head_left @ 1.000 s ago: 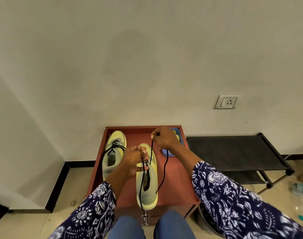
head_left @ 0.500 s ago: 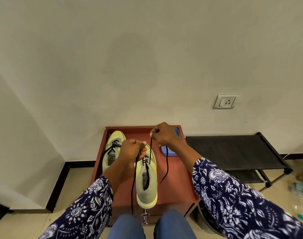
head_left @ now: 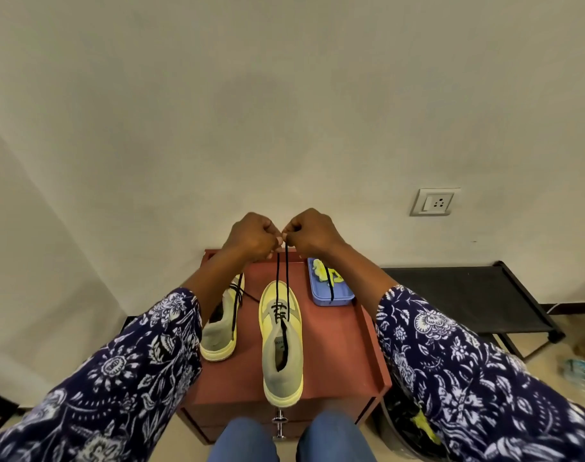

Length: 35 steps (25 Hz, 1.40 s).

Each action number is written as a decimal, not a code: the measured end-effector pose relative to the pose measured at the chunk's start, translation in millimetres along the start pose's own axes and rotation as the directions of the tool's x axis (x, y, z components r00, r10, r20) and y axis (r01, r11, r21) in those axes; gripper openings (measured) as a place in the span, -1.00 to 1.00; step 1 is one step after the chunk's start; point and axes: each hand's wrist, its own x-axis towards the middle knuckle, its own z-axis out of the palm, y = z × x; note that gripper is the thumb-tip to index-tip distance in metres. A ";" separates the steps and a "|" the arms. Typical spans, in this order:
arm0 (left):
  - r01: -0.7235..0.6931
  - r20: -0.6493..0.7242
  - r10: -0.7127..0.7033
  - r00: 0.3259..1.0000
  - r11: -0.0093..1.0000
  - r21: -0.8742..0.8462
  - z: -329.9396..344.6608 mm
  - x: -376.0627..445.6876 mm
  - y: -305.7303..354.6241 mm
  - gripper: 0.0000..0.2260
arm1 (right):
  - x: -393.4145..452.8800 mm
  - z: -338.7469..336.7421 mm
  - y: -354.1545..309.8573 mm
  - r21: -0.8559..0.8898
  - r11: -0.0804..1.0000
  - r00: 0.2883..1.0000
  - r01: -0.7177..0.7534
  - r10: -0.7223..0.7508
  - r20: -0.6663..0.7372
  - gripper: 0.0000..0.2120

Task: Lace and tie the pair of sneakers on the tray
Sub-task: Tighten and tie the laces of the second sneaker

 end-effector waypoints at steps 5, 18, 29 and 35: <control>-0.165 -0.030 0.176 0.984 0.960 0.224 -25.7 -0.9 32.7 -0.94 | 5.2 -29.1 -24.5 0.020 0.998 0.998 0.053 -0.053 -0.037 -0.85; -0.286 -0.214 0.368 0.905 0.898 0.334 -78.9 -5.1 101.1 -0.92 | 12.5 -95.8 -85.5 -0.054 0.969 0.945 0.242 -0.248 -0.213 -0.85; -0.250 -0.367 0.109 0.924 0.897 -0.364 -71.2 -11.7 103.1 -0.64 | 15.3 -96.4 -88.4 0.148 0.960 0.915 0.238 -0.170 -0.367 -0.59; -0.295 -0.380 0.149 0.913 0.884 -0.363 -65.1 -13.4 102.0 -0.92 | 9.3 -98.2 -88.6 0.296 0.926 0.924 0.233 -0.116 -0.364 -0.93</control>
